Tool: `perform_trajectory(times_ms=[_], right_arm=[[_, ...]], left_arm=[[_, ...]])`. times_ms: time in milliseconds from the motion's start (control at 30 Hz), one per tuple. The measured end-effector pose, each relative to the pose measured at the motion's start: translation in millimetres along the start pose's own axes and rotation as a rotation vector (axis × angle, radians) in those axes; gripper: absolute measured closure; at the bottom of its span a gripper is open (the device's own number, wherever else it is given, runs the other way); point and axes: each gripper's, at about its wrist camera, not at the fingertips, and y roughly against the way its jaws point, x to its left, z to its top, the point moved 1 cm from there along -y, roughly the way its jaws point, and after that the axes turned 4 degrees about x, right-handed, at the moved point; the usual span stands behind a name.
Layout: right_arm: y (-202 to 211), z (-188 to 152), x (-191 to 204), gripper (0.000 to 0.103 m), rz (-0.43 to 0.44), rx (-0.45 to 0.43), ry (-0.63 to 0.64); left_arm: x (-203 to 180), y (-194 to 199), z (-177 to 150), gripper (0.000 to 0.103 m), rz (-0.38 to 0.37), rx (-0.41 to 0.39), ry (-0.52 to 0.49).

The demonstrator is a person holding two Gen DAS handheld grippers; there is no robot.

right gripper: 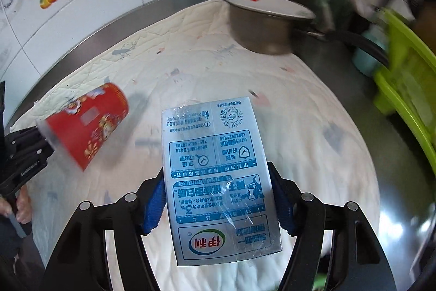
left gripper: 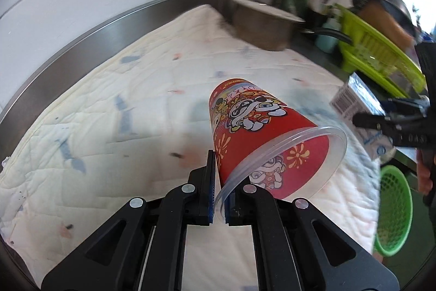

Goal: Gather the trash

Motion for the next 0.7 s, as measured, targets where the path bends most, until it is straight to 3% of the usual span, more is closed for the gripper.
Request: perform_trajectory(times_ms=[167, 400, 700], right_arm=[[39, -53, -18, 0.038, -0.093, -0.024, -0.052], [74, -101, -33, 0.038, -0.187, -0.04, -0.097], [77, -100, 0, 0.038, -0.154, -0.067, -0.046]], left_arm=[[-48, 17, -6, 0.099, -0.064, -0.015, -0.073], [-97, 35, -20, 0.099, -0.127, -0.025, -0.132], [-83, 58, -33, 0.099, -0.099, -0.048, -0.079]])
